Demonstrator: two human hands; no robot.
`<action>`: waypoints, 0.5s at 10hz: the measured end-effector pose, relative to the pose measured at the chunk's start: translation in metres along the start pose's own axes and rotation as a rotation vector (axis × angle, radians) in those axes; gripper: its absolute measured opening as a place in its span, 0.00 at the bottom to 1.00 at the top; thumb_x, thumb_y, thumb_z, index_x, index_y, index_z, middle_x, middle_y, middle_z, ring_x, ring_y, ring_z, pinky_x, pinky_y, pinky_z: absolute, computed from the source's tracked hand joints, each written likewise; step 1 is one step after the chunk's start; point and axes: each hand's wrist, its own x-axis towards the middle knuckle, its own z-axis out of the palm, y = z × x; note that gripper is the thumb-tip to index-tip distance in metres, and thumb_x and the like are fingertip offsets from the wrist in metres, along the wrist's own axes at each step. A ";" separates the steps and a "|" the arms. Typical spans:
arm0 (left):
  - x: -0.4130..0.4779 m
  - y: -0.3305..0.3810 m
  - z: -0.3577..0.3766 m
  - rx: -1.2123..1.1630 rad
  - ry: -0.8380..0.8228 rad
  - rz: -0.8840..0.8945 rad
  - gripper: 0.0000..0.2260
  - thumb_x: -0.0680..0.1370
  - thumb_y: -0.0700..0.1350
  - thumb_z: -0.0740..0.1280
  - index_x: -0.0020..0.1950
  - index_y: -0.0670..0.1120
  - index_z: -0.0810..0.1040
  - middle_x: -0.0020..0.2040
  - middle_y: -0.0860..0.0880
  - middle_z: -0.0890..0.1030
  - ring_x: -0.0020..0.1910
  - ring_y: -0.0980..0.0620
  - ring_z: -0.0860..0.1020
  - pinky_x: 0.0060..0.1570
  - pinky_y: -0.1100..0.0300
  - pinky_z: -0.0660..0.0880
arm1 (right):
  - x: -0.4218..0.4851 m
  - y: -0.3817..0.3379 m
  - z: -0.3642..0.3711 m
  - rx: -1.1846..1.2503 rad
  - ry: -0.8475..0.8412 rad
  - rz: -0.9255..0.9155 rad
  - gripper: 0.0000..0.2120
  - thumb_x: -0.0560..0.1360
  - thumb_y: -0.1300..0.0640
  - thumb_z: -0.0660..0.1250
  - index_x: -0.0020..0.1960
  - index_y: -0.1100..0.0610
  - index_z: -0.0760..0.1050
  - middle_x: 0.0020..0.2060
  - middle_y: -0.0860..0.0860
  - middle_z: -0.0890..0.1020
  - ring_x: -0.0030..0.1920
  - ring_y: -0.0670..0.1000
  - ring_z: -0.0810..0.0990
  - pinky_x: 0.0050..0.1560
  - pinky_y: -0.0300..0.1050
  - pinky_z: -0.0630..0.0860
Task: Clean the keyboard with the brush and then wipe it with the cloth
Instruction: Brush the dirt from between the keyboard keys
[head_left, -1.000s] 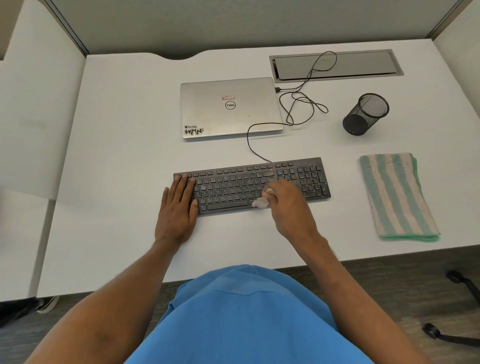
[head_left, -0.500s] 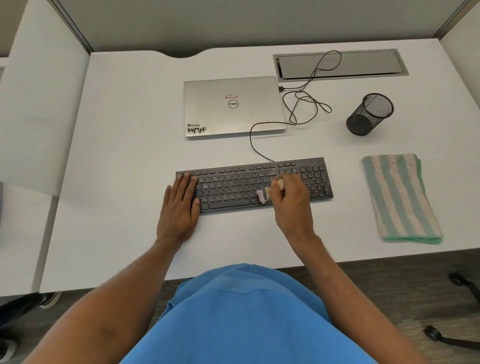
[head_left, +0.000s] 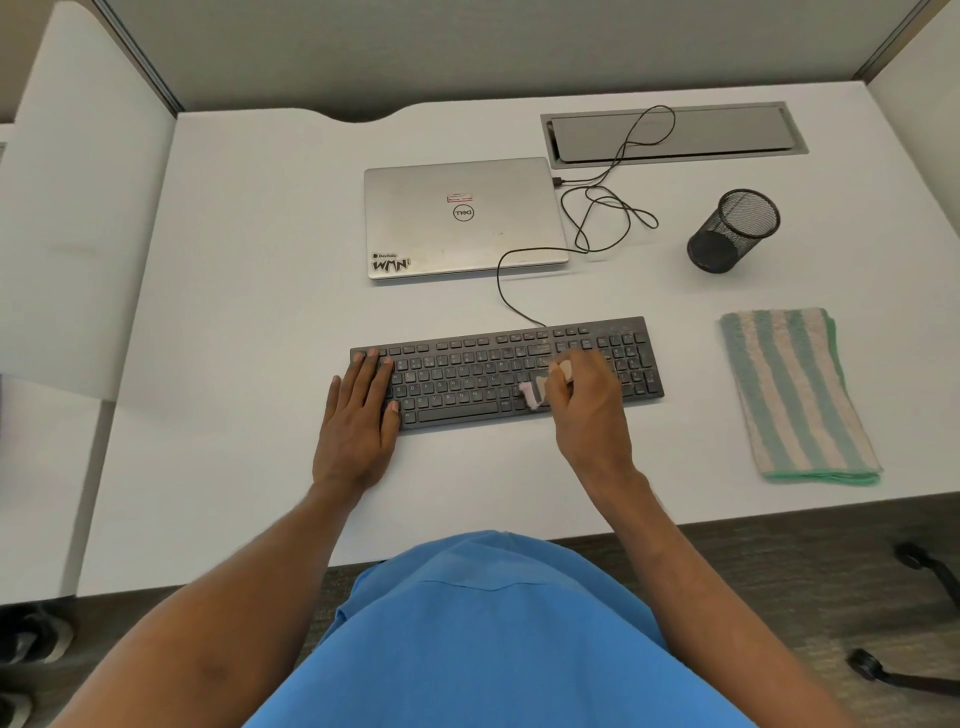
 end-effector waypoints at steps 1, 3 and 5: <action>0.000 0.000 0.000 -0.004 0.000 -0.001 0.27 0.86 0.51 0.52 0.87 0.50 0.56 0.87 0.51 0.54 0.86 0.54 0.47 0.84 0.44 0.49 | -0.005 -0.001 0.002 0.024 -0.058 -0.011 0.07 0.83 0.59 0.60 0.51 0.59 0.75 0.46 0.51 0.75 0.44 0.50 0.73 0.40 0.36 0.69; 0.000 0.000 -0.001 -0.008 0.000 -0.001 0.27 0.86 0.51 0.52 0.87 0.50 0.56 0.87 0.51 0.54 0.86 0.54 0.47 0.84 0.44 0.49 | -0.011 0.011 -0.004 -0.075 -0.095 0.023 0.08 0.84 0.58 0.59 0.50 0.59 0.74 0.46 0.52 0.75 0.43 0.51 0.74 0.40 0.40 0.72; -0.001 0.000 -0.001 -0.016 0.003 0.001 0.27 0.86 0.51 0.52 0.87 0.50 0.56 0.87 0.51 0.54 0.86 0.54 0.47 0.84 0.44 0.49 | -0.010 0.011 -0.006 0.024 -0.064 -0.056 0.06 0.83 0.60 0.60 0.52 0.59 0.76 0.47 0.52 0.76 0.45 0.51 0.74 0.43 0.42 0.72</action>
